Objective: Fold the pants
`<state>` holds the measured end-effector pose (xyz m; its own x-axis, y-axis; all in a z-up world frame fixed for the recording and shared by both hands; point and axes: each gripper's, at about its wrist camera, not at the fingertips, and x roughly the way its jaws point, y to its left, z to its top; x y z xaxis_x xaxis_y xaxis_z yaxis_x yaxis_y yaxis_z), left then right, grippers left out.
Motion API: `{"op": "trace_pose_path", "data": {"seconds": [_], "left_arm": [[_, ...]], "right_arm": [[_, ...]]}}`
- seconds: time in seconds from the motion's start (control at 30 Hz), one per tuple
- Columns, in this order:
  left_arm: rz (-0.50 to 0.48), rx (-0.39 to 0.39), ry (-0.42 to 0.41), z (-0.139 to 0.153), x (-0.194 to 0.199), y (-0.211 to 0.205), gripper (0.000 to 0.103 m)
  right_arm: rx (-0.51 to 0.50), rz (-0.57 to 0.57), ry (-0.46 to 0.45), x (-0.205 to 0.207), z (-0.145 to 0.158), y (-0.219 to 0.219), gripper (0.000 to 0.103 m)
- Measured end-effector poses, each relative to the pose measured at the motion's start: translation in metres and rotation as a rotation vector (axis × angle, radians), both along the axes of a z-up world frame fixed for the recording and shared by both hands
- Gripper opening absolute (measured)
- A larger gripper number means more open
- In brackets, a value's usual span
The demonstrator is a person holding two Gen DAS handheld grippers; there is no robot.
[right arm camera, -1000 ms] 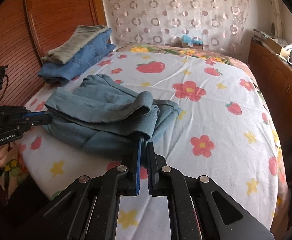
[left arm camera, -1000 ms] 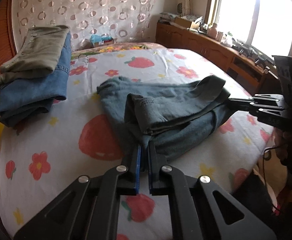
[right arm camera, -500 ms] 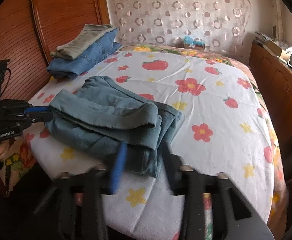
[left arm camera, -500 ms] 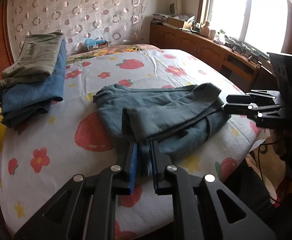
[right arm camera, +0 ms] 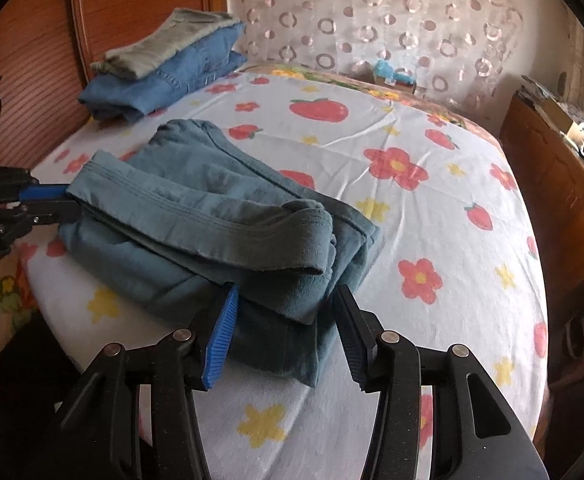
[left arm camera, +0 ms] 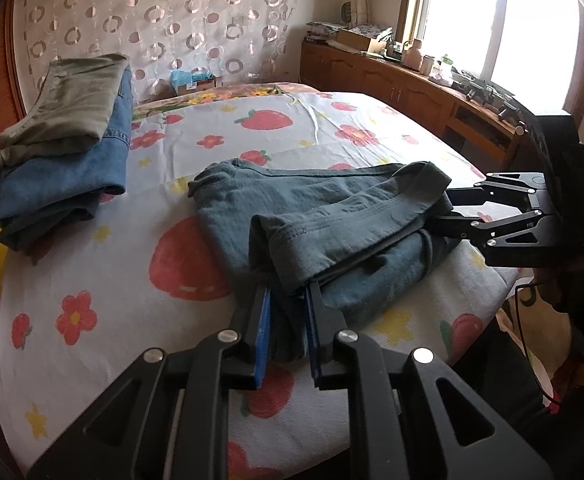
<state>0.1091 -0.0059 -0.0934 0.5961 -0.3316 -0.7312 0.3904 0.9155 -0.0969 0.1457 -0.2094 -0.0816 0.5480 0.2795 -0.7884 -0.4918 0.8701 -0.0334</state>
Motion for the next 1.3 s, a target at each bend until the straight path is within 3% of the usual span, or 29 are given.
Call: {"op": "trace_pose_path", "data": {"seconds": [0.33, 0.63, 0.93, 1.3], "left_arm": [[0.015, 0.005, -0.016, 0.012, 0.028, -0.004, 0.014], [0.039, 0.006, 0.001, 0.011, 0.068, -0.005, 0.014], [0.053, -0.007, 0.021, 0.005, 0.09, 0.001, 0.014], [0.056, -0.042, -0.018, 0.021, 0.099, 0.011, 0.014]], "right_arm": [[-0.006, -0.03, -0.055, 0.02, 0.023, 0.003, 0.049], [0.076, -0.032, -0.096, 0.011, 0.055, -0.012, 0.049], [0.077, 0.013, -0.022, 0.011, 0.033, -0.007, 0.049], [0.03, 0.035, 0.008, 0.064, 0.015, 0.0, 0.045]]}}
